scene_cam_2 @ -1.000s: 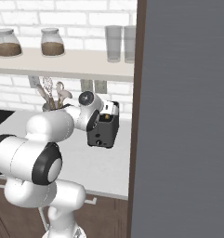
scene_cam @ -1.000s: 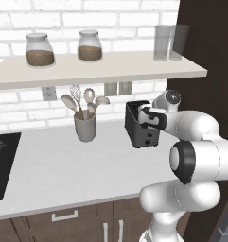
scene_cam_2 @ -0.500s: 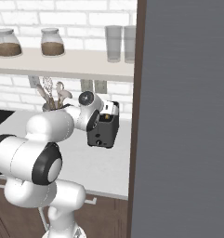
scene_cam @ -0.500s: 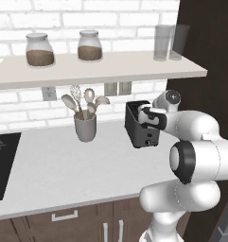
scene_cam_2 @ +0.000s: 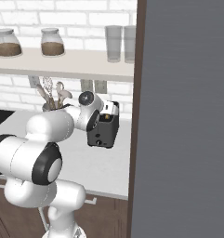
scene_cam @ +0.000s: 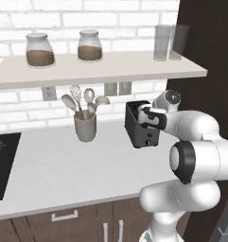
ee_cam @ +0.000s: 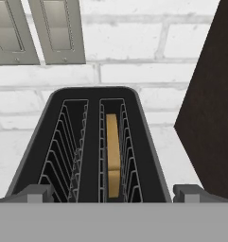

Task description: Start the toaster. Once the lever pops up, take the bread to the plate on the dining counter.

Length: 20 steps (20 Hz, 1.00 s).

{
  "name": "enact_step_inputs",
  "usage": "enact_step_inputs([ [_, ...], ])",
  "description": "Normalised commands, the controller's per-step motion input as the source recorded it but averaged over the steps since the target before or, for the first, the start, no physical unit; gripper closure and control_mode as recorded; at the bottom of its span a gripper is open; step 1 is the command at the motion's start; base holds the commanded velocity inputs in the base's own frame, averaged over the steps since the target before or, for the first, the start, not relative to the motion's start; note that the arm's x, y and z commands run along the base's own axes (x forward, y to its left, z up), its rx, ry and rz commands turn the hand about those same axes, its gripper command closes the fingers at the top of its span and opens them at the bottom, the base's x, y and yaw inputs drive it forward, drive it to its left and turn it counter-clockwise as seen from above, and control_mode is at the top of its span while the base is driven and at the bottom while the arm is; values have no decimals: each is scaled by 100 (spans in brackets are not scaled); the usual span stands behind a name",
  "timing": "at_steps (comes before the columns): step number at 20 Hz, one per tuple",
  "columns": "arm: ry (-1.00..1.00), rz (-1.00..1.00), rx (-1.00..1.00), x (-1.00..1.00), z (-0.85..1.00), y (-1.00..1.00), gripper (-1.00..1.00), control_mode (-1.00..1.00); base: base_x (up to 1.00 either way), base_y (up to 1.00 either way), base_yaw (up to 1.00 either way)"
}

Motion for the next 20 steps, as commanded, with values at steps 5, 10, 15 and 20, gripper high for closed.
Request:
enact_step_inputs([
  [5, 0, 0, 0, 0, 0, 0, -100, -100, 0, 0, 0],
  [10, 0, 0, 0, 0, 0, 0, -100, -100, 0, 0, 0],
  [15, 0, 0, 0, 0, 0, 0, -100, -100, 0, 0, 0],
  [20, 0, 0, 0, 0, 0, 0, -100, -100, 0, 0, 0],
])
